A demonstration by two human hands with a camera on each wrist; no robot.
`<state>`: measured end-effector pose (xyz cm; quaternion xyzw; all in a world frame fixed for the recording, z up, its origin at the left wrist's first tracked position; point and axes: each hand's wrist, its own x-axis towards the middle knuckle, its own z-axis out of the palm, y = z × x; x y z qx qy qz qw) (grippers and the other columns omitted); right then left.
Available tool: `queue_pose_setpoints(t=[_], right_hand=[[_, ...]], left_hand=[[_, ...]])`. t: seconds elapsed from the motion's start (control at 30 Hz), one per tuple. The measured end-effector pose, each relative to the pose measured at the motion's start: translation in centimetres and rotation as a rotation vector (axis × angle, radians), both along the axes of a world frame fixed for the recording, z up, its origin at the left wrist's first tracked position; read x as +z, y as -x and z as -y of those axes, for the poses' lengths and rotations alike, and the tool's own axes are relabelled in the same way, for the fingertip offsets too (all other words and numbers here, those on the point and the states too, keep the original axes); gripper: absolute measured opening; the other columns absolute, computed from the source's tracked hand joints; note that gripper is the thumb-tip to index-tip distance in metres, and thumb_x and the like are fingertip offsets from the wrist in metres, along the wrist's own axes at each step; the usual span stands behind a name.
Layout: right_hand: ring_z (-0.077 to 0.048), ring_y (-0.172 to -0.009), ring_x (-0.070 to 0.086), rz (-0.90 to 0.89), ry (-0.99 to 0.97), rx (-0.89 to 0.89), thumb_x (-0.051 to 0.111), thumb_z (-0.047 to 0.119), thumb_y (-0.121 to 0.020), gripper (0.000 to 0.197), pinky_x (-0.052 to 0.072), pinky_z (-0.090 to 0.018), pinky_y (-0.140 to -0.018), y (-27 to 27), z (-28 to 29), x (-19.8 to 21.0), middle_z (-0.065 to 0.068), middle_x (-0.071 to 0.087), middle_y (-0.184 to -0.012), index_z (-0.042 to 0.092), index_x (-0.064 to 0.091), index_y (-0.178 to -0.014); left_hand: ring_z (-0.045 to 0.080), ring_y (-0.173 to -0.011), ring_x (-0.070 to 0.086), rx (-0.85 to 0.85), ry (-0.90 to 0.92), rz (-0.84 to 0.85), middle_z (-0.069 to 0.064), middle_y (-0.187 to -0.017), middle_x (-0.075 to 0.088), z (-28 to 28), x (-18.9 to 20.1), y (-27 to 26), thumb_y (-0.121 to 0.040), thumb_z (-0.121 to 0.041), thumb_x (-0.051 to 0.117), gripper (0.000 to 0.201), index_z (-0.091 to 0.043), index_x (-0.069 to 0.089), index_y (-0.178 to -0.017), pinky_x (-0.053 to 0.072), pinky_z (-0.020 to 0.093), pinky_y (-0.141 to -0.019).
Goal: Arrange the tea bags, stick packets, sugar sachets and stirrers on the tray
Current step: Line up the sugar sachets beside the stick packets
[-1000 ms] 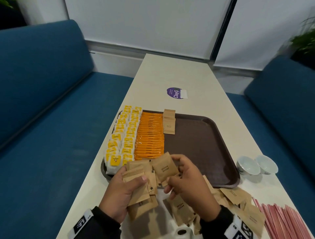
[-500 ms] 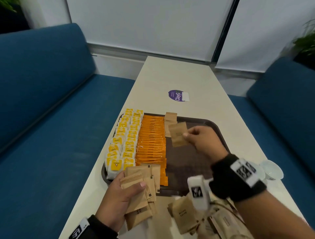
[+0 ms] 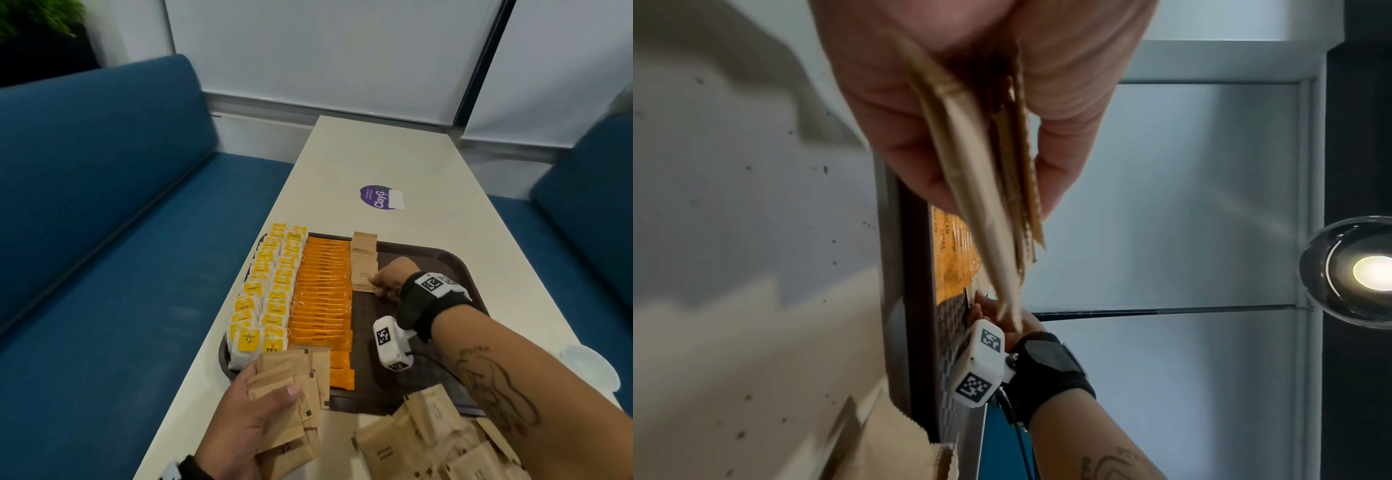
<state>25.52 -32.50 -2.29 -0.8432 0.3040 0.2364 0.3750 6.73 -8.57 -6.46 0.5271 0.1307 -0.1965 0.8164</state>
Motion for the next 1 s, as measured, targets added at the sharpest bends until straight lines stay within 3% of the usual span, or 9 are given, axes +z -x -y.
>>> queue_pose_setpoints(t=[0.13,0.23,0.4,0.53,0.63,0.7,0.77,0.87,1.0], right_hand=[[-0.01,-0.05,0.051,-0.031,0.091,0.046,0.057,0.031,-0.094,0.025,0.039,-0.024,-0.053,-0.5,-0.5,-0.4,-0.001,0.059,-0.062,0.009,0.048,-0.087],[-0.01,-0.049,0.052,-0.016,0.06,0.027,0.059,0.031,-0.092,0.026,0.039,-0.023,-0.049,-0.4,-0.3,-0.6,-0.002,0.059,-0.063,0.008,0.051,-0.098],[-0.01,-0.057,0.051,0.232,-0.024,0.023,0.058,0.03,-0.093,0.026,0.04,-0.018,-0.051,1.7,0.2,0.9,-0.005,0.061,-0.076,0.006,0.059,-0.104],[-0.004,-0.054,0.056,0.408,-0.265,0.228,0.061,0.026,-0.091,0.014,0.04,-0.016,-0.047,8.1,-0.1,4.3,-0.003,0.063,-0.078,0.013,0.061,-0.096],[-0.004,-0.061,0.06,0.347,-0.382,0.436,0.069,0.021,-0.084,0.016,0.044,-0.016,-0.049,14.1,-1.3,5.8,0.005,0.065,-0.076,0.017,0.062,-0.097],[-0.013,-0.069,0.063,0.28,-0.513,0.468,0.071,0.013,-0.081,0.023,0.048,-0.019,-0.053,16.8,-2.0,5.6,-0.001,0.067,-0.082,0.017,0.06,-0.101],[-0.016,-0.068,0.063,0.289,-0.588,0.409,0.069,0.004,-0.081,0.027,0.048,-0.02,-0.053,18.5,-2.3,4.8,-0.008,0.067,-0.083,0.013,0.058,-0.104],[-0.009,-0.053,0.059,0.381,-0.672,0.177,0.065,-0.003,-0.082,0.024,0.042,-0.018,-0.044,20.1,-2.3,3.4,-0.006,0.065,-0.075,0.006,0.058,-0.103],[-0.008,-0.046,0.05,0.382,-0.825,-0.032,0.06,-0.006,-0.085,0.012,0.03,-0.015,-0.034,22.0,-3.0,1.9,-0.009,0.06,-0.067,0.006,0.058,-0.086]], left_hand=[[0.038,-0.088,0.067,-0.011,-0.009,-0.007,0.02,-0.097,0.071,0.2,0.1,0.3,-0.043,-0.011,0.084,0.073,-0.013,0.06,-0.112,0.053,0.044,-0.07],[0.041,-0.093,0.066,-0.018,-0.009,-0.022,0.02,-0.1,0.071,0.3,0.3,0.6,-0.055,-0.005,0.085,0.066,-0.013,0.059,-0.115,0.053,0.046,-0.073],[0.037,-0.089,0.067,-0.043,-0.009,0.015,0.018,-0.1,0.071,0.5,1.1,0.9,-0.056,-0.009,0.073,0.061,-0.014,0.059,-0.115,0.055,0.04,-0.064],[0.03,-0.08,0.069,-0.082,0.012,0.064,0.017,-0.097,0.072,1.1,2.3,1.4,-0.058,-0.006,0.07,0.054,-0.014,0.06,-0.11,0.056,0.036,-0.06],[0.028,-0.075,0.07,-0.125,0.018,0.093,0.016,-0.095,0.073,1.7,2.7,1.8,-0.058,-0.004,0.069,0.052,-0.014,0.06,-0.108,0.056,0.036,-0.058],[0.028,-0.073,0.07,-0.154,0.031,0.103,0.016,-0.093,0.073,2.1,2.9,2.0,-0.058,-0.001,0.069,0.052,-0.013,0.061,-0.107,0.057,0.036,-0.057],[0.027,-0.07,0.07,-0.167,0.055,0.111,0.017,-0.091,0.073,2.5,3.2,2.3,-0.058,0.002,0.068,0.051,-0.011,0.061,-0.106,0.057,0.035,-0.054],[0.027,-0.065,0.069,-0.16,0.1,0.1,0.018,-0.09,0.072,2.8,3.4,2.5,-0.059,0.002,0.066,0.049,-0.01,0.06,-0.106,0.057,0.035,-0.049],[0.026,-0.061,0.069,-0.152,0.147,0.075,0.017,-0.084,0.072,3.3,3.2,2.9,-0.062,0.003,0.064,0.047,-0.01,0.059,-0.107,0.056,0.035,-0.046]])
